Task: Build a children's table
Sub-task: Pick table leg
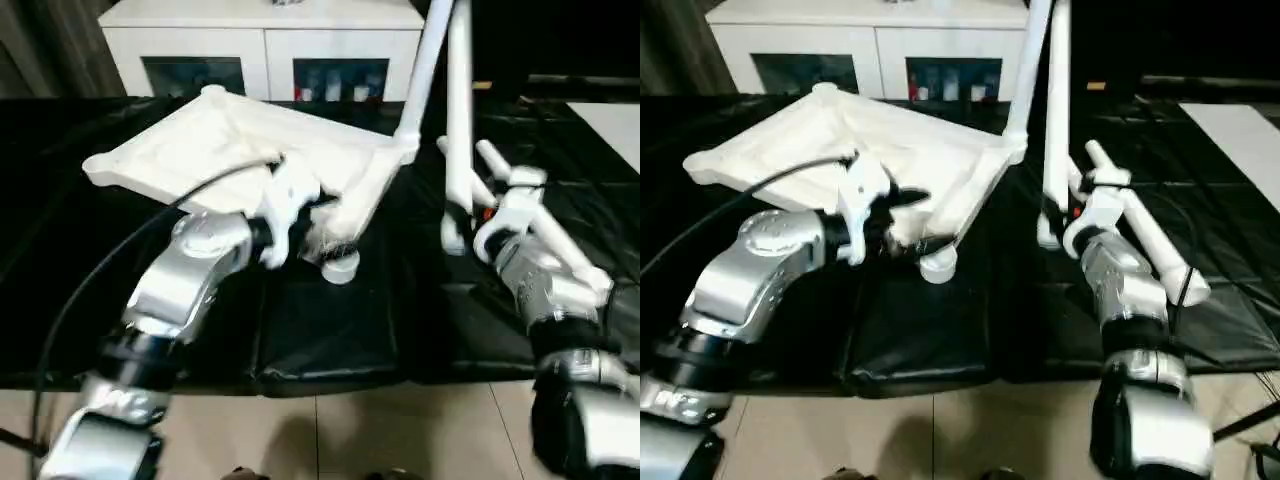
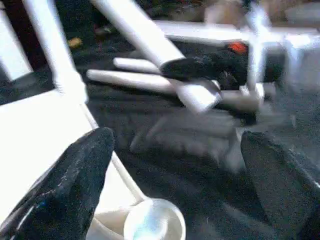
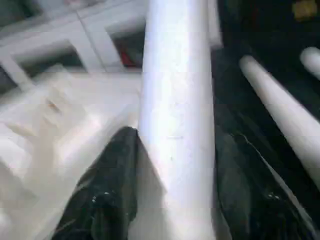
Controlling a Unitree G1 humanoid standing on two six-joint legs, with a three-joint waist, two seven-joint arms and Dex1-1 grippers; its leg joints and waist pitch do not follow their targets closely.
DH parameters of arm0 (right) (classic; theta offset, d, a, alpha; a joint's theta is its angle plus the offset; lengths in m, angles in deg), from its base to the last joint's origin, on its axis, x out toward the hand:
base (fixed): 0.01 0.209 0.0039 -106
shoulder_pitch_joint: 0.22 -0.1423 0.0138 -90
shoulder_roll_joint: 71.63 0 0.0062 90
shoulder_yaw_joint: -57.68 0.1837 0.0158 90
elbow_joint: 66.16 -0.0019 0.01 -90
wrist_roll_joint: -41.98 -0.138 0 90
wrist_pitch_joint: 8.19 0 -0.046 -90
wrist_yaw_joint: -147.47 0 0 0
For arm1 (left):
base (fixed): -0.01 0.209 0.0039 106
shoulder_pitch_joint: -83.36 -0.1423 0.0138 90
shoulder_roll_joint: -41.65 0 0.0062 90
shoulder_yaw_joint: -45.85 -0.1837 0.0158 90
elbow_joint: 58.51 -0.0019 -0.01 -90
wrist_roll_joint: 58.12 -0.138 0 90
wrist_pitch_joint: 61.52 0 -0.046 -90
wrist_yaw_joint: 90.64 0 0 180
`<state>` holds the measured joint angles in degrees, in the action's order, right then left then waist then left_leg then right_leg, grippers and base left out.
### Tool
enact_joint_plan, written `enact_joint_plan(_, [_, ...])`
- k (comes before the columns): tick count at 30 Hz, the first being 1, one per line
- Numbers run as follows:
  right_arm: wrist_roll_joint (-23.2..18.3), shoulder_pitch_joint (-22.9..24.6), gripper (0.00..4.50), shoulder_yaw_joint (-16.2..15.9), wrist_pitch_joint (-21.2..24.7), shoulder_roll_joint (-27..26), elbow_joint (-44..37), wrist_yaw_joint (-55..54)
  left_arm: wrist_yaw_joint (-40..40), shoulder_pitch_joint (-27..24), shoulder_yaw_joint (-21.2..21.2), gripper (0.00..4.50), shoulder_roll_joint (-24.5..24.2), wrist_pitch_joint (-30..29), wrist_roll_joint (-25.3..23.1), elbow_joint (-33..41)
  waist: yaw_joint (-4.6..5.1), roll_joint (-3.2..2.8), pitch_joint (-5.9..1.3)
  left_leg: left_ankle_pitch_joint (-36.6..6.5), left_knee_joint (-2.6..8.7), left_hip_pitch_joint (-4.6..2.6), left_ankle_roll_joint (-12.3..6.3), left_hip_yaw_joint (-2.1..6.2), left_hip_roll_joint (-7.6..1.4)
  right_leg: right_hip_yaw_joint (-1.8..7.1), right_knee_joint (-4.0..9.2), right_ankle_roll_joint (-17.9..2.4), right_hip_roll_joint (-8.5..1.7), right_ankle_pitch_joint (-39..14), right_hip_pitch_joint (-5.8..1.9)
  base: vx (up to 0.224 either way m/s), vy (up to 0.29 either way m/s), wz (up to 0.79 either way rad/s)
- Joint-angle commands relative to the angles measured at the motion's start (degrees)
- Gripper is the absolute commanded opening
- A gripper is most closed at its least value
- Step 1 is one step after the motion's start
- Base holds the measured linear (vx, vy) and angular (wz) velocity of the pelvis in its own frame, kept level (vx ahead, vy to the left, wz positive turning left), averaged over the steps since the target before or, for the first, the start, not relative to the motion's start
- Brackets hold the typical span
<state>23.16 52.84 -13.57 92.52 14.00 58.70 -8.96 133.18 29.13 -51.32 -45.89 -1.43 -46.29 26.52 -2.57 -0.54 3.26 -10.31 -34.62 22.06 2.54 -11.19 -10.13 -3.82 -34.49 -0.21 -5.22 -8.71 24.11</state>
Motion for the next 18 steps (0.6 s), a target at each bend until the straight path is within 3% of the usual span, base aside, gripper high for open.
enact_joint_plan(1, [-6.0,5.3,1.87,-1.3,0.4,-2.1,-14.3,5.0,-3.8,1.9,4.6,4.5,4.6,-4.8,5.8,0.0,-0.38,0.44,-4.63,-6.4,3.55,-0.83,-5.64,0.69,-2.39,2.15,3.07,-15.2,-2.51,-6.8,-3.56,0.0,0.0,0.0])
enact_joint_plan(2, [-7.4,7.5,1.87,-3.0,1.2,-2.9,-19.1,7.2,-5.1,2.2,6.0,4.5,6.4,-5.9,7.8,-0.1,-0.92,0.16,-4.5,-7.4,3.6,-1.04,-6.08,0.77,-2.64,2.25,3.28,-15.2,-2.67,-6.5,-3.51,0.0,0.0,0.0])
enact_joint_plan(3, [-8.0,8.5,1.87,-4.3,1.7,-3.0,-21.2,8.6,-5.7,2.5,6.7,4.5,7.1,-6.4,8.7,-0.3,-1.08,0.4,-4.75,-7.3,3.65,-0.93,-6.62,0.97,-2.75,2.09,3.05,-15.4,-2.69,-6.1,-3.61,0.0,0.0,0.0])
enact_joint_plan(5, [-9.0,10.3,1.87,-6.9,3.3,-3.2,-24.9,10.9,-6.8,3.1,7.8,4.5,8.6,-7.0,10.3,-0.8,-1.07,0.33,-4.61,-7.8,3.77,-0.88,-6.57,1.01,-2.67,1.96,3.35,-15.1,-2.56,-7.6,-3.49,0.0,0.0,0.0])
enact_joint_plan(6, [-10.2,11.7,1.87,-9.6,5.4,-3.1,-28.1,13.2,-8.2,3.9,9.2,4.5,10.0,-8.1,11.9,-1.5,-1.07,0.52,-4.27,-10.5,3.91,-1.06,-5.57,0.92,-2.61,2.01,3.97,-14.1,-2.66,-12.4,-3.42,0.0,0.0,0.0])
enact_joint_plan(9, [-11.2,12.5,1.87,-11.5,7.3,-2.9,-30.1,15.0,-9.4,4.6,10.5,4.5,11.1,-9.0,13.1,-2.2,-1.01,0.65,-4.01,-12.9,4.25,-0.93,-3.94,1.13,-2.61,2.02,4.6,-11.9,-2.83,-17.8,-3.45,0.0,0.0,0.0])
enact_joint_plan(10, [-12.0,13.5,1.87,-13.4,9.0,-2.5,-31.9,16.8,-10.8,5.6,12.1,4.5,12.4,-10.3,14.5,-3.1,-1.04,0.71,-3.96,-13.8,4.22,-1.28,-3.38,1.08,-2.6,2.09,5.01,-11.0,-2.85,-19.7,-2.96,0.0,0.0,0.0])
enact_joint_plan(13, [-13.0,14.8,1.86,-15.5,11.6,-1.8,-34.2,18.9,-12.6,7.0,14.5,4.5,14.1,-11.7,16.3,-4.1,-1.28,0.77,-3.88,-13.8,4.3,-1.15,-2.84,1.22,-2.58,2.12,5.12,-9.8,-2.84,-20.8,-3.0,0.0,0.0,0.0])
enact_joint_plan(14, [-13.3,15.8,1.86,-16.5,12.8,-1.1,-35.6,20.0,-13.7,7.7,16.1,4.5,14.9,-12.9,17.8,-4.0,-1.29,0.96,-3.94,-13.2,4.39,-0.77,-2.75,1.35,-2.57,2.06,4.97,-9.7,-2.91,-20.2,-3.31,0.0,0.0,0.0])
enact_joint_plan(16, [-13.5,16.7,1.86,-17.3,13.7,-0.5,-36.8,20.9,-14.5,8.2,17.2,4.5,15.4,-13.9,19.2,-3.8,-1.48,0.97,-3.95,-12.8,4.29,-1.02,-2.8,1.26,-2.65,2.14,5.06,-9.8,-2.97,-19.6,-3.03,0.0,0.0,0.0])
enact_joint_plan(18, [-13.5,17.5,1.86,-18.2,14.6,0.4,-38.1,21.8,-15.3,8.6,18.0,4.5,15.5,-15.0,20.4,-3.5,-1.51,1.01,-3.92,-12.9,4.34,-0.83,-2.78,1.3,-2.6,2.08,4.99,-9.8,-2.98,-19.7,-3.13,0.0,0.0,0.0])
